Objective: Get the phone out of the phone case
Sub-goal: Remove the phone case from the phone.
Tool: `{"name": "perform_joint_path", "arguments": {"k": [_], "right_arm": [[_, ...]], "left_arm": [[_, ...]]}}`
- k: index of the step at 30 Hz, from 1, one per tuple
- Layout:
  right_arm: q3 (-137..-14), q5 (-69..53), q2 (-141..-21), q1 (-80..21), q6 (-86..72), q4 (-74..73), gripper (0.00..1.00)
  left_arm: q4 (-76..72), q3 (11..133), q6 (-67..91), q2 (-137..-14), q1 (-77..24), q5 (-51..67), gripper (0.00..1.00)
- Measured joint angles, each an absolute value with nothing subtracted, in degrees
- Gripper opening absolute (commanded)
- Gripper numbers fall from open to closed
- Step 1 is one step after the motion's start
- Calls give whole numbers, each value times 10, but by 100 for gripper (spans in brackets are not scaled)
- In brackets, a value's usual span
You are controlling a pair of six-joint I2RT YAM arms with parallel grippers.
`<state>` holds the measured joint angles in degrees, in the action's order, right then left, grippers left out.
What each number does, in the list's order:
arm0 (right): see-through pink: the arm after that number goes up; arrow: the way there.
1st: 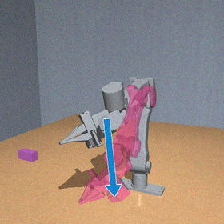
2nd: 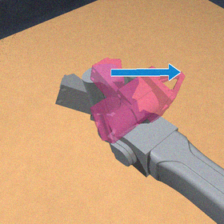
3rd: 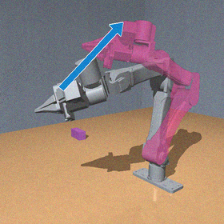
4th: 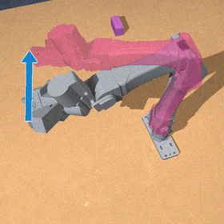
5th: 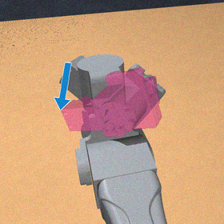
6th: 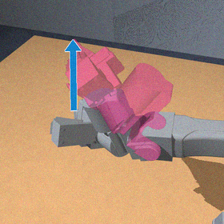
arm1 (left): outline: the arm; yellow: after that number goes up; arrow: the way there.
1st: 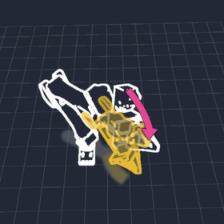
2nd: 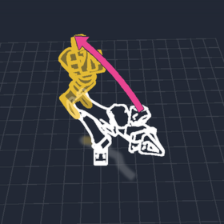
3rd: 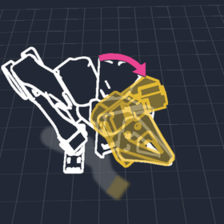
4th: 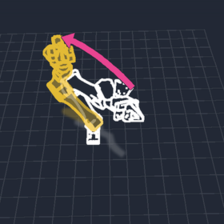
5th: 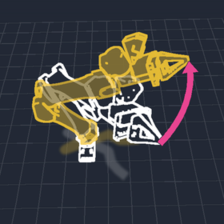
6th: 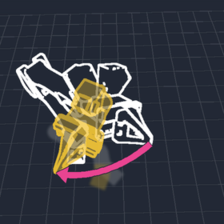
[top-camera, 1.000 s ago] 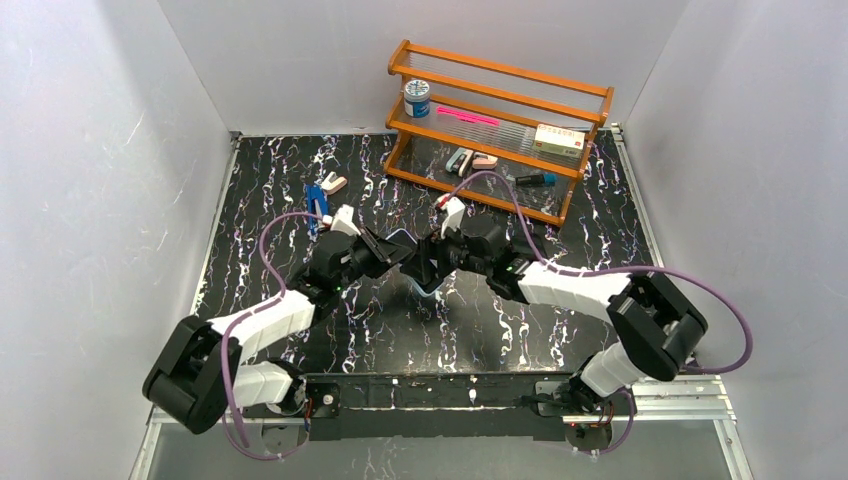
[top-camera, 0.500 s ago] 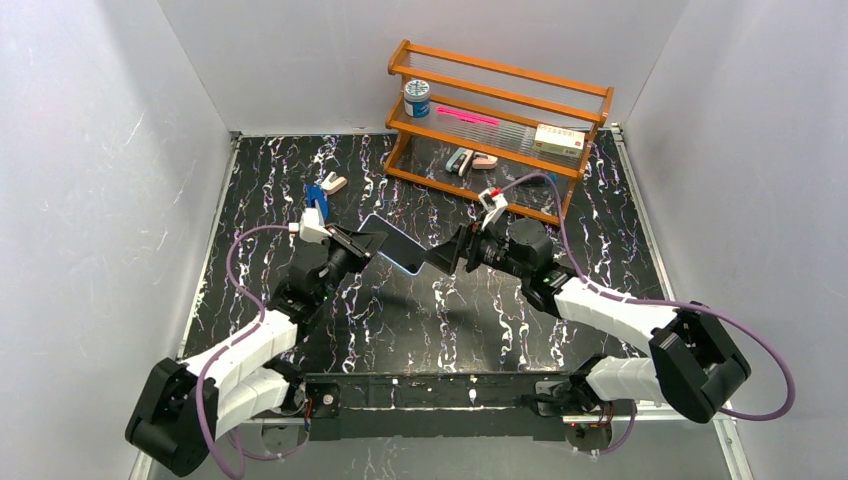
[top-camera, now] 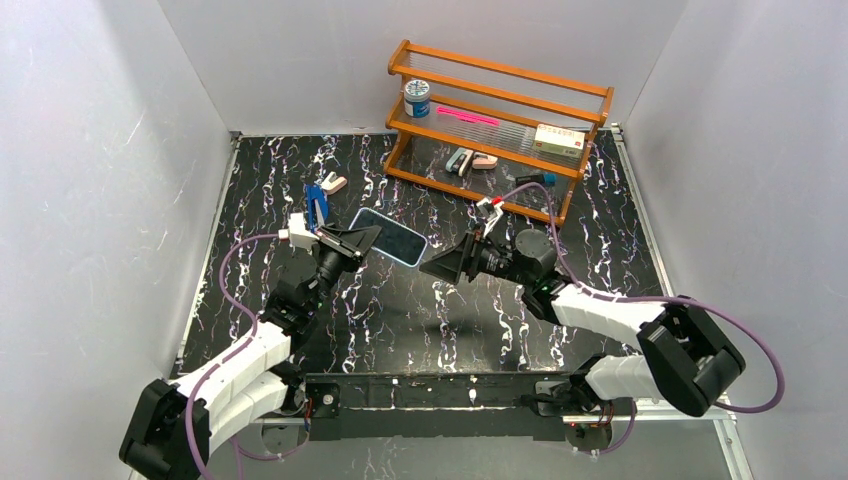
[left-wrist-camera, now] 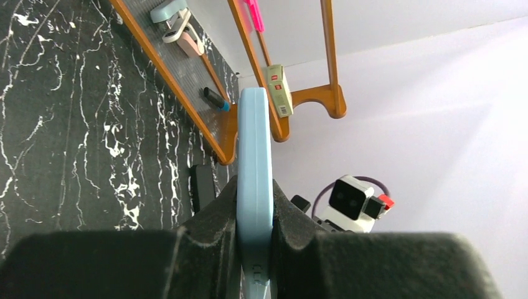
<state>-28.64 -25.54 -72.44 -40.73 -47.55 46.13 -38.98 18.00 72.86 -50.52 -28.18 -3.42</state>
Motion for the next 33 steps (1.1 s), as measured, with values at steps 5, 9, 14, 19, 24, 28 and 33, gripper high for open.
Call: {"name": "perform_joint_path", "arguments": {"k": [5, 9, 14, 19, 24, 28, 33], "right_arm": [[-287, -295, -758, -407, -505, 523, 82], [-287, -317, -775, -407, -527, 567, 73], [-296, -335, -797, -407, -547, 611, 63], [-309, -346, -811, -407, -563, 646, 59], [-318, -352, -822, -407, -574, 669, 55], [-325, -356, -835, -407, -582, 679, 52], [-333, -365, -846, -407, -586, 691, 52]], "left_arm": [[-410, 172, 756, -504, -282, -32, 0], [-430, 166, 776, -504, -282, -25, 0], [-455, 165, 797, -504, -282, -17, 0], [-481, 163, 817, -504, -282, -8, 0], [-496, 154, 828, -504, -282, -6, 0], [-499, 154, 836, -504, -281, -6, 0], [-502, 154, 847, -503, -281, -6, 0]]}}
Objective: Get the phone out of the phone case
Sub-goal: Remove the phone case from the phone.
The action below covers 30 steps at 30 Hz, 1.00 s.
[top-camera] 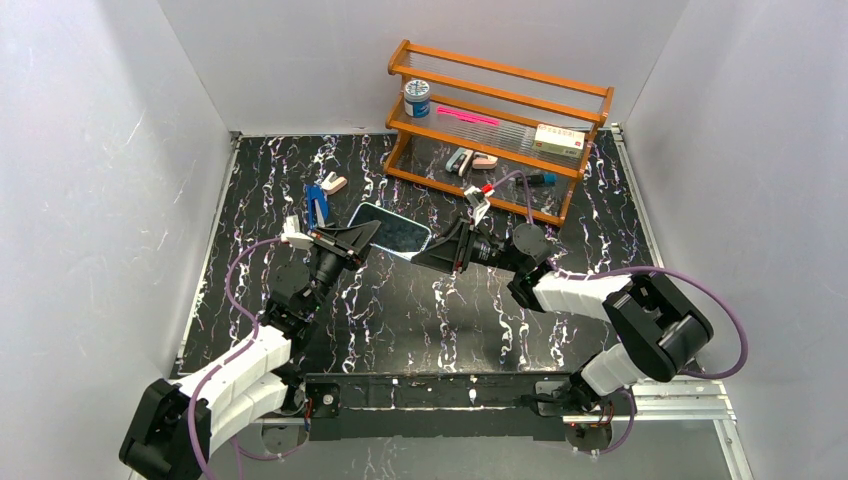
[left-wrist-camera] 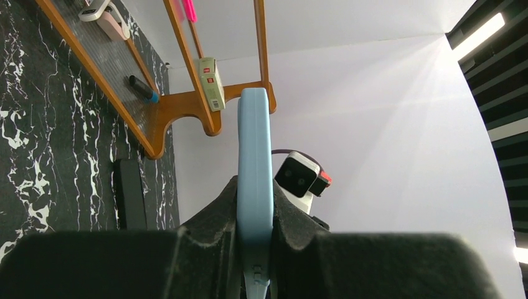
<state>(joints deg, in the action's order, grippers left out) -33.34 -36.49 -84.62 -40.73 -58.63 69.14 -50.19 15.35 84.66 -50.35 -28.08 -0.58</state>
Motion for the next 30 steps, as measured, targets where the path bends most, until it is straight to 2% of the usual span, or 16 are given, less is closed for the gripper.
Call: {"name": "perform_joint_path", "arguments": {"k": [7, 12, 21, 27, 30], "right_arm": [[-334, -377, -849, -408, -588, 705, 52], [-334, -379, -849, -409, -588, 705, 48], [-335, -381, -851, -409, -584, 705, 30], [-343, -389, -857, -409, -574, 705, 15], [-346, -399, -857, -409, -555, 705, 4]], "left_arm": [[-503, 153, 852, -501, -281, -6, 0], [-508, 147, 858, -500, -281, -7, 0], [-510, 146, 866, -496, -281, -6, 0], [-510, 145, 881, -497, -279, -6, 0], [-510, 145, 891, -498, -279, -6, 0]]}}
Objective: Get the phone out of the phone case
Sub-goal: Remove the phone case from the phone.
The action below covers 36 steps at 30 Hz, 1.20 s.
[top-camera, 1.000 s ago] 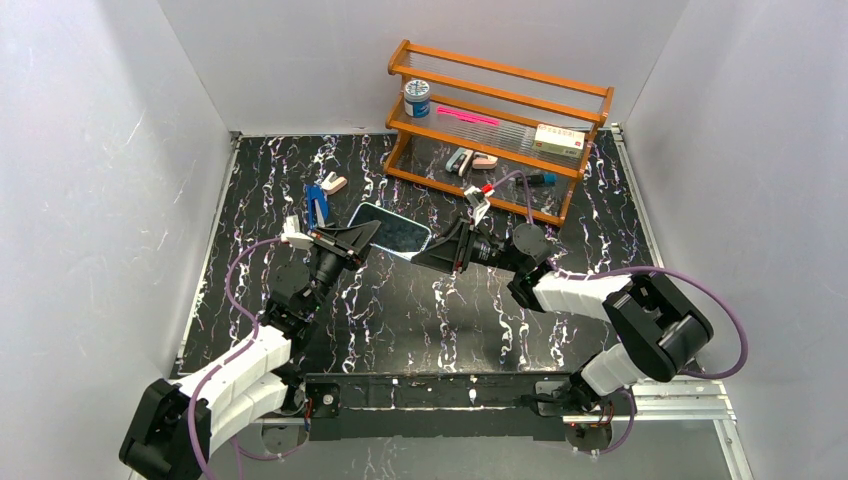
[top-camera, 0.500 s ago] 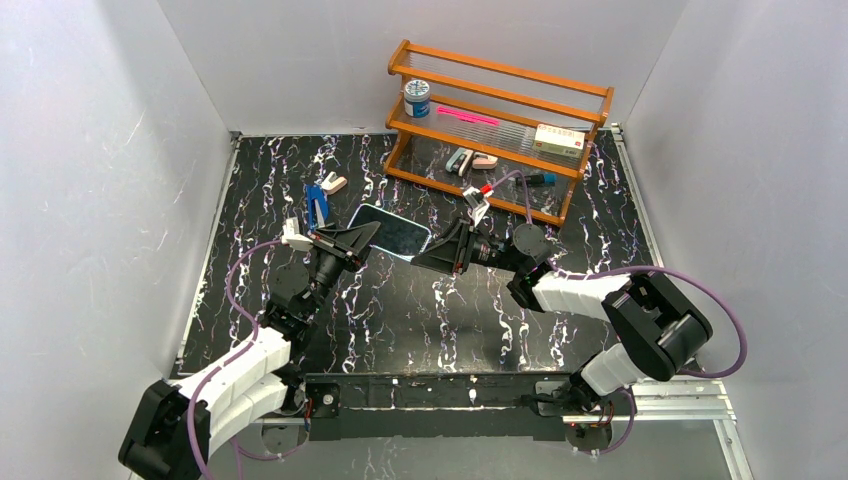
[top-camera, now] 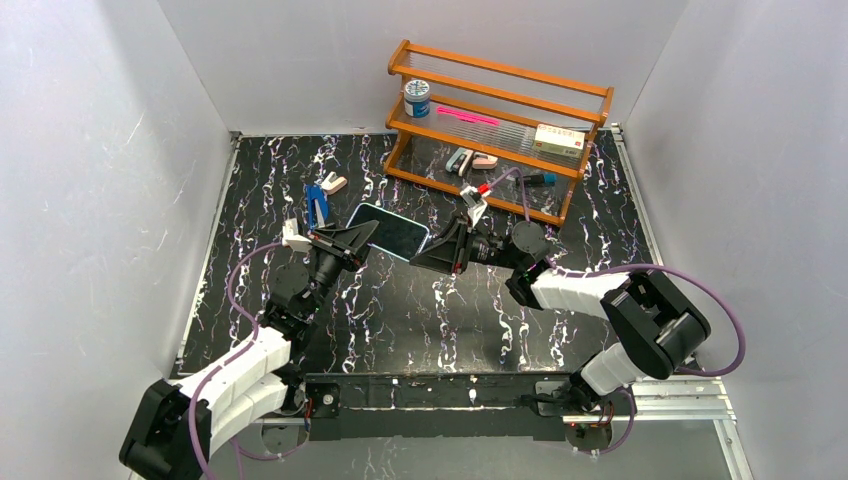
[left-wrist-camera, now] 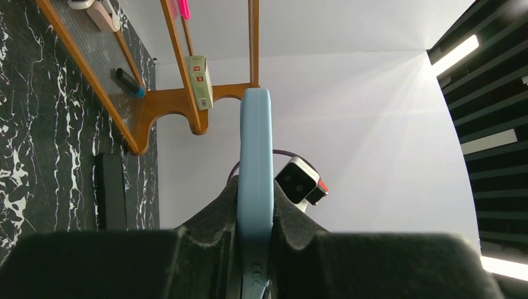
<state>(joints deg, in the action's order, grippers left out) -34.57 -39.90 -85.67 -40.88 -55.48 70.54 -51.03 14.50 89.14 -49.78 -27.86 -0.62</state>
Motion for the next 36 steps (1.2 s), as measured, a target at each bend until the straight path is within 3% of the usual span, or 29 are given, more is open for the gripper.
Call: {"name": "perform_joint_path", "arguments": {"k": [14, 22, 23, 26, 29, 32, 36], "right_arm": [[-387, -456, -840, -409, -368, 601, 1], [-415, -419, -819, -417, -265, 488, 1], [-415, -413, -818, -417, -260, 483, 4], [-410, -394, -814, -418, -253, 471, 28], [-398, -380, -803, -416, -253, 463, 43], [-387, -363, -789, -411, -245, 446, 53], [-364, -327, -757, -397, -235, 419, 58]], "left_arm": [[-505, 145, 925, -507, -272, 2, 0], [-495, 158, 901, -507, -263, -3, 0], [-493, 161, 891, -507, -263, -3, 0], [-487, 171, 860, -510, -255, 10, 0], [-484, 183, 824, -519, -235, 55, 0], [-480, 188, 799, -532, -203, 110, 0], [-466, 201, 766, -557, -155, 195, 0]]}}
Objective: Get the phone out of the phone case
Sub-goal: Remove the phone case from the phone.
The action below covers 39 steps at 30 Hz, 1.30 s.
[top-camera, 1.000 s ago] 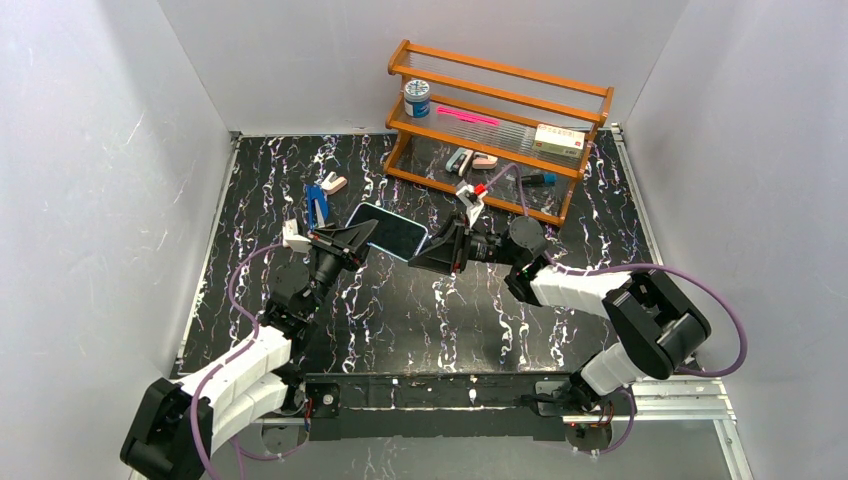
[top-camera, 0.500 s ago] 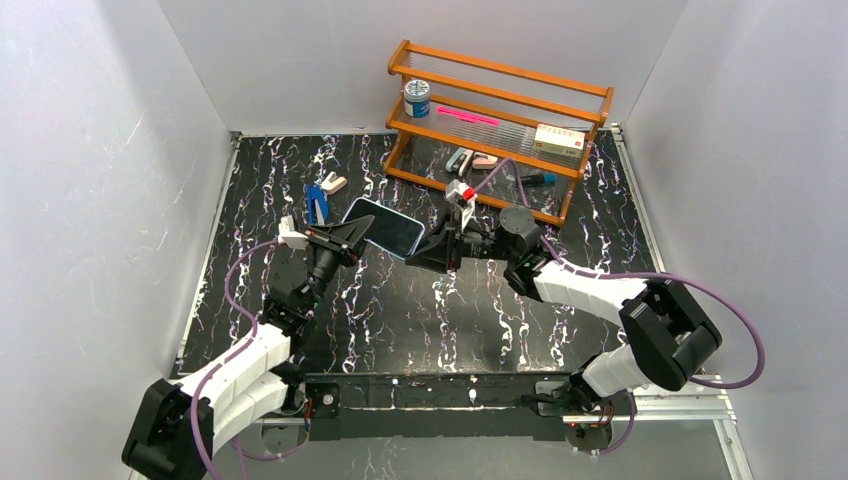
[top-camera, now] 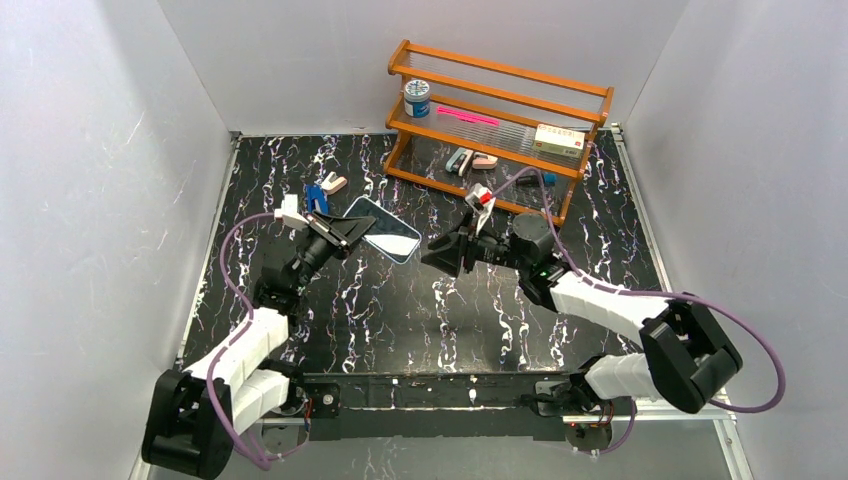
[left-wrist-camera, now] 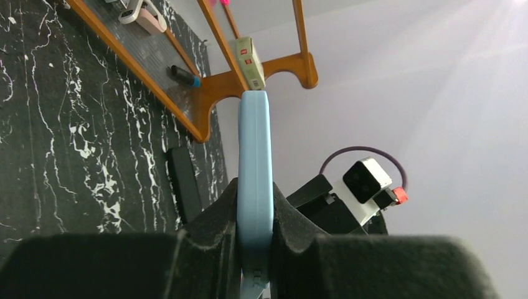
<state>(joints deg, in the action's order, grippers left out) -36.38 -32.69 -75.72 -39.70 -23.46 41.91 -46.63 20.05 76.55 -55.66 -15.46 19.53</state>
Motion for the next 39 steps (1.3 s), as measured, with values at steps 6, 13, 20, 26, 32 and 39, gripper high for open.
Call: {"name": "perform_joint_path", "arguments": {"k": [6, 13, 20, 26, 32, 39], "right_arm": [[-339, -338, -712, -394, -184, 390, 62], [-366, -384, -694, -394, -87, 290, 63], [-379, -453, -711, -394, -39, 271, 61], [-396, -504, -739, -395, -25, 276, 61], [-407, -547, -748, -402, -19, 289, 59], [-423, -570, -766, -415, -17, 302, 52]], "left_arm": [[-409, 271, 690, -584, -127, 300, 0], [-290, 363, 550, -592, -126, 401, 0], [-230, 388, 459, -592, -125, 485, 0], [-223, 404, 419, -588, -125, 546, 0], [-227, 409, 408, -584, -125, 577, 0], [-233, 410, 405, -578, -128, 597, 0]]}}
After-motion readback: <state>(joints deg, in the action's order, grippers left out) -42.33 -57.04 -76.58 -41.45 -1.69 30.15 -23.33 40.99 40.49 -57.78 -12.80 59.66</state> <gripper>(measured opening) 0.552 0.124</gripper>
